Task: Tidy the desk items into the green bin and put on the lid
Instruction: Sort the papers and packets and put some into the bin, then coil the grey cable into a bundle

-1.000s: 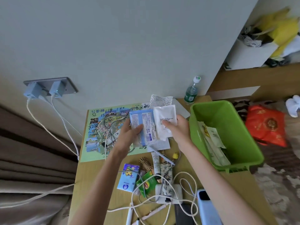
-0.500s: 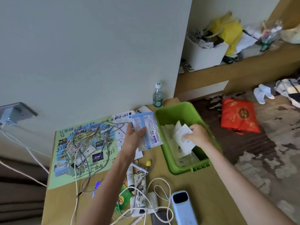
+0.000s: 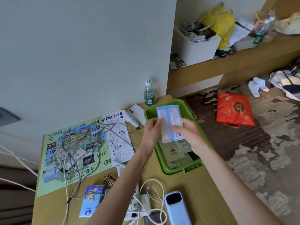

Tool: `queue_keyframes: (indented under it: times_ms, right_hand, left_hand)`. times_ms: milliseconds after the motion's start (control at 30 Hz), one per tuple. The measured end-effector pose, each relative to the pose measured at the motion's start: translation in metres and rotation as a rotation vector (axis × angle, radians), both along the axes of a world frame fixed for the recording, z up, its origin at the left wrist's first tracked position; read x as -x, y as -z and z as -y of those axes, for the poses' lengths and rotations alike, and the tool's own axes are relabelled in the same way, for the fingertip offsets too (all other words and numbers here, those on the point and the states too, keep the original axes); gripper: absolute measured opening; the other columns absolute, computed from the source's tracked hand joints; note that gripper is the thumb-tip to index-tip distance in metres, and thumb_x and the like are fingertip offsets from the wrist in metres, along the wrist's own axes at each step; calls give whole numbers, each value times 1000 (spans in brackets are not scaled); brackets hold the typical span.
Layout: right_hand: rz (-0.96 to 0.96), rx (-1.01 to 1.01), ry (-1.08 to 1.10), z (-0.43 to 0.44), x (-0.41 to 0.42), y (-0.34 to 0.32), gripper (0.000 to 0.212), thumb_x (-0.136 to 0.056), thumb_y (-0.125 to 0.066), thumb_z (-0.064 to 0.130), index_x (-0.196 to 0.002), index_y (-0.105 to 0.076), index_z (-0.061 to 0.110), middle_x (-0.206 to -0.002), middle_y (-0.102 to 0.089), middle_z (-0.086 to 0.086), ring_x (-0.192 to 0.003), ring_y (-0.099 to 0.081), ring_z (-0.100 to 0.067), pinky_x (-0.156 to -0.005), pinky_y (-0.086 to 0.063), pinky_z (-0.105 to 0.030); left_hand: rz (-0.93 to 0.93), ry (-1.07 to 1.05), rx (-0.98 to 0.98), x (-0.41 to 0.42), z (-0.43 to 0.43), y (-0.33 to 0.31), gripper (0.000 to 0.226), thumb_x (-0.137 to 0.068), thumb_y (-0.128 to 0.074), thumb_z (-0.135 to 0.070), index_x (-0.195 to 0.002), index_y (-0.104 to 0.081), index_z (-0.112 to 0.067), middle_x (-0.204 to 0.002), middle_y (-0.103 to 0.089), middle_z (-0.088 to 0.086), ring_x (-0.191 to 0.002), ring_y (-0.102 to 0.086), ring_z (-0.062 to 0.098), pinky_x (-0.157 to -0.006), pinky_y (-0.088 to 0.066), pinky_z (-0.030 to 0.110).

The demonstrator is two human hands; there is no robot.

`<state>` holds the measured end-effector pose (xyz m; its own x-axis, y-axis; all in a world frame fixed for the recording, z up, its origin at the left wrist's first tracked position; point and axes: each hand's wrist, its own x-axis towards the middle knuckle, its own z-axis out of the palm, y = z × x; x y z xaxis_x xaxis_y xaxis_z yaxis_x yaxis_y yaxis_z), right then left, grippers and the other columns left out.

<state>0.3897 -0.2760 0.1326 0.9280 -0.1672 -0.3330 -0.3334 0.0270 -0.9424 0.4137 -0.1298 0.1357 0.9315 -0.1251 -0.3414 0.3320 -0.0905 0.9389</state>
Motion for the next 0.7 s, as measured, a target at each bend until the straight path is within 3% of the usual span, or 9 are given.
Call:
queue_keyframes:
  times_ms: [67,167,233,300,367,433,500,567,700]
  right_hand:
    - [-11,79,120,7,-7,11,21,-86,-67,4,-108,-67,4,-106,-72,-10,-95,-70,-24,-80,-58,-40]
    - [-68,215,209,11,-18,28,16,-87,-66,5,-102,-66,1,-103,-71,-13,-94,-68,-28,-75,-56,-37]
    - [-162,442,117,9,-23,40,22,-87,-67,12,-99,-63,-6,-95,-68,-19,-88,-67,-35,-64,-48,-32]
    - [-274,749,-101,6,-23,46,31,-88,-68,24,-95,-57,-5,-86,-64,-16,-71,-60,-29,-52,-36,-27]
    - [-282,984,-200,1,-18,45,28,-88,-68,26,-98,-54,4,-96,-64,-11,-74,-58,-21,-53,-37,-26]
    - [-146,1071,-181,-6,-13,39,32,-90,-65,21,-115,-55,5,-114,-60,-9,-98,-60,-24,-70,-44,-27]
    - [64,1011,-136,-19,-7,30,29,-91,-62,15,-119,-57,7,-118,-58,-7,-106,-59,-23,-82,-50,-33]
    - [285,925,-141,-40,3,20,20,-92,-60,11,-111,-61,9,-110,-60,-4,-97,-62,-19,-79,-54,-34]
    - [556,877,-322,-96,23,20,12,-88,-60,4,-98,-61,11,-101,-59,3,-82,-58,-9,-63,-47,-14]
  left_hand:
    - [107,21,-200,-1,-9,12,22,-96,-53,-25,-116,-57,-15,-113,-58,1,-101,-56,13,-79,-47,17]
    - [246,68,-446,1,-24,32,35,-89,-63,-16,-123,-54,-11,-118,-48,3,-112,-48,23,-99,-43,39]
    - [295,88,-491,2,-31,40,38,-87,-67,-15,-122,-52,-14,-114,-44,2,-112,-46,25,-99,-42,42]
    - [283,96,-436,2,-34,43,39,-87,-69,-18,-121,-52,-16,-114,-47,3,-110,-47,24,-97,-43,41]
    - [300,128,-418,2,-37,44,39,-87,-69,-22,-122,-51,-16,-116,-49,4,-108,-49,21,-95,-45,37]
    - [319,147,-412,2,-44,42,38,-89,-67,-25,-122,-50,-16,-115,-51,3,-103,-54,19,-90,-47,32]
    - [320,156,-426,4,-59,43,34,-92,-63,-25,-121,-49,-15,-111,-56,3,-95,-59,17,-83,-48,31]
    - [306,186,-495,11,-81,48,27,-95,-58,-22,-119,-50,-14,-104,-60,2,-90,-61,17,-79,-50,32]
    - [175,249,-685,39,-129,71,15,-95,-56,-20,-110,-57,-17,-97,-64,0,-85,-61,18,-76,-53,36]
